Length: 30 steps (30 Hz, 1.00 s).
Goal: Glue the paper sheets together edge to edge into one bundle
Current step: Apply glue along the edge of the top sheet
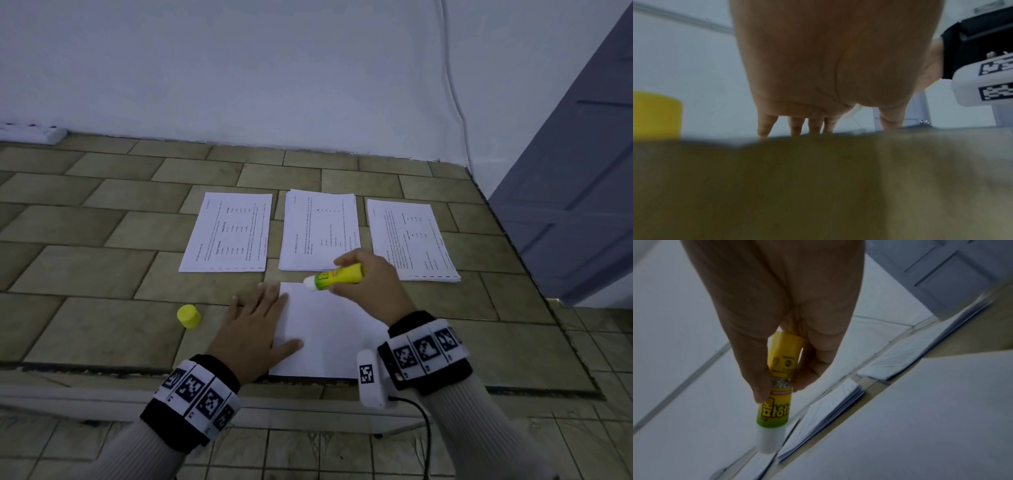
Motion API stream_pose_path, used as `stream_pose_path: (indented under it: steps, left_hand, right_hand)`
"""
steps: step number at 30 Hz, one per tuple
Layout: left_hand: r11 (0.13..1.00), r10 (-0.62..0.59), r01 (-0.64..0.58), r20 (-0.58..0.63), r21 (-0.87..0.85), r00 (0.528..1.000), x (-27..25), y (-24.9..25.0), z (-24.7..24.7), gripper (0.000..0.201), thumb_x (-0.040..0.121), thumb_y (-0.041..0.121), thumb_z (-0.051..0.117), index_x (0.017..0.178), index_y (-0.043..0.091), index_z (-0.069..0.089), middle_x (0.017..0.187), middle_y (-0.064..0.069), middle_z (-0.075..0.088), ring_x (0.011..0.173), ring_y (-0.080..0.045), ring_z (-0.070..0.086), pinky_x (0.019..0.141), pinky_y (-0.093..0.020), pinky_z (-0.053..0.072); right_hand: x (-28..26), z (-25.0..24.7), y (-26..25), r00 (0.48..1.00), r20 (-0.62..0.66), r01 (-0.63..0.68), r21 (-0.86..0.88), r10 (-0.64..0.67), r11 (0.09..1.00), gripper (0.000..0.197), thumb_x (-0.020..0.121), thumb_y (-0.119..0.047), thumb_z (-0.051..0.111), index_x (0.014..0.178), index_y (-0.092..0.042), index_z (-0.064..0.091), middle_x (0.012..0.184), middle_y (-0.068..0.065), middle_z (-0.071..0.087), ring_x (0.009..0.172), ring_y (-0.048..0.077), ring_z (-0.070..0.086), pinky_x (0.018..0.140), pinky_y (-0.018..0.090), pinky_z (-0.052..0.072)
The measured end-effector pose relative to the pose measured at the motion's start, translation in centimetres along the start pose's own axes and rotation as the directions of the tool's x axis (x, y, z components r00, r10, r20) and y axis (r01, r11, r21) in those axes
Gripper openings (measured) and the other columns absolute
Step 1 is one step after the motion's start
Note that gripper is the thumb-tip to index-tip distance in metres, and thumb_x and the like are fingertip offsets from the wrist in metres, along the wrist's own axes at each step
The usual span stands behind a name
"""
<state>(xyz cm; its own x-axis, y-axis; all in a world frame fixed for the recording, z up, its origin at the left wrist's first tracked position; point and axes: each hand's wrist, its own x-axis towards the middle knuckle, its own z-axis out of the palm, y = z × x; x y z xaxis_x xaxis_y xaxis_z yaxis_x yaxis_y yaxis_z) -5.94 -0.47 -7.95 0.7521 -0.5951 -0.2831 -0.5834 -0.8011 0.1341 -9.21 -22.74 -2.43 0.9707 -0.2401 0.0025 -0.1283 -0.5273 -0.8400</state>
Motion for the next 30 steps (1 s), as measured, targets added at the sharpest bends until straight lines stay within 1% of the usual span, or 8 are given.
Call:
stream_pose_path:
  steps: [2,5,10,16,20,24,27,30]
  left_hand:
    - [1.000,0.005,-0.005,-0.029,0.010,1.000,-0.2,0.0,0.4,0.124,0.053,0.086,-0.030,0.155,0.021,-0.004,0.162,0.002,-0.015,0.149,-0.018,-0.015,0.119,-0.051,-0.003]
    - [0.999,0.037,-0.039,-0.125,-0.009,0.991,-0.4,-0.2,1.3,0.112,0.069,0.084,-0.021,0.156,0.017,0.003,0.163,-0.001,-0.008,0.150,-0.022,-0.007,0.118,-0.054,-0.001]
    - [0.998,0.056,-0.060,-0.201,-0.014,0.978,-0.2,-0.4,2.8,0.091,0.091,0.074,0.005,0.153,0.011,0.025,0.161,-0.007,0.017,0.148,-0.029,0.015,0.114,-0.062,0.018]
    - [0.998,0.063,-0.067,-0.256,-0.005,0.965,-0.3,-0.5,3.0,0.086,0.094,0.071,0.011,0.153,0.011,0.027,0.160,-0.006,0.020,0.148,-0.027,0.018,0.114,-0.062,0.020]
    - [0.997,0.069,-0.072,-0.267,-0.004,0.961,-0.3,-0.5,3.2,0.087,0.093,0.072,0.008,0.154,0.011,0.023,0.161,-0.005,0.017,0.149,-0.026,0.015,0.115,-0.061,0.017]
    - [0.997,0.071,-0.072,-0.281,0.006,0.957,-0.2,-0.6,3.3,0.090,0.090,0.075,0.003,0.155,0.013,0.015,0.163,-0.002,0.010,0.150,-0.023,0.006,0.118,-0.058,0.009]
    - [0.997,0.072,-0.074,-0.294,0.005,0.953,-0.2,-0.7,3.4,0.093,0.088,0.076,-0.001,0.155,0.013,0.017,0.163,-0.002,0.009,0.150,-0.021,0.004,0.118,-0.055,0.003]
    - [0.997,0.069,-0.074,-0.305,-0.004,0.950,-0.3,-0.6,3.3,0.091,0.090,0.074,0.003,0.154,0.012,0.021,0.162,-0.004,0.015,0.150,-0.023,0.010,0.118,-0.056,0.008]
  right_hand:
    - [0.6,1.1,-0.8,1.000,-0.004,0.015,0.025,-0.015,1.000,0.037,0.068,-0.015,0.083,0.100,-0.018,0.063,0.092,-0.004,0.062,0.082,0.011,0.057,0.064,0.011,0.046]
    - [1.3,2.6,-1.7,0.998,0.006,0.061,0.061,-0.062,0.996,0.031,0.069,-0.014,0.083,0.094,-0.014,0.065,0.086,-0.002,0.066,0.082,0.015,0.063,0.073,0.029,0.054]
    - [2.2,4.5,-2.5,0.989,0.038,0.147,-0.054,-0.145,0.988,0.021,0.073,-0.009,0.076,0.088,-0.007,0.062,0.095,0.010,0.062,0.084,0.022,0.062,0.079,0.034,0.053]
    - [2.5,5.8,-2.9,0.979,0.088,0.195,-0.169,-0.182,0.966,0.022,0.076,-0.011,0.072,0.092,-0.004,0.059,0.092,0.009,0.055,0.081,0.020,0.056,0.075,0.029,0.047]
    - [2.5,6.4,-2.8,0.978,0.131,0.186,-0.228,-0.160,0.956,0.024,0.079,-0.013,0.070,0.098,-0.006,0.057,0.099,0.011,0.057,0.089,0.024,0.056,0.080,0.039,0.049]
    - [2.4,6.0,-2.9,0.979,0.143,0.181,-0.273,-0.146,0.945,0.025,0.082,-0.015,0.069,0.100,-0.006,0.055,0.100,0.012,0.057,0.094,0.027,0.055,0.081,0.038,0.046]
    - [2.2,5.1,-2.4,0.983,0.133,0.165,-0.304,-0.130,0.938,0.021,0.081,-0.015,0.068,0.096,-0.009,0.054,0.099,0.012,0.058,0.092,0.026,0.055,0.077,0.035,0.045]
    - [1.8,3.4,-1.1,0.990,0.089,0.134,-0.302,-0.112,0.944,0.020,0.079,-0.016,0.068,0.086,-0.013,0.050,0.094,0.010,0.060,0.087,0.026,0.058,0.075,0.035,0.048]
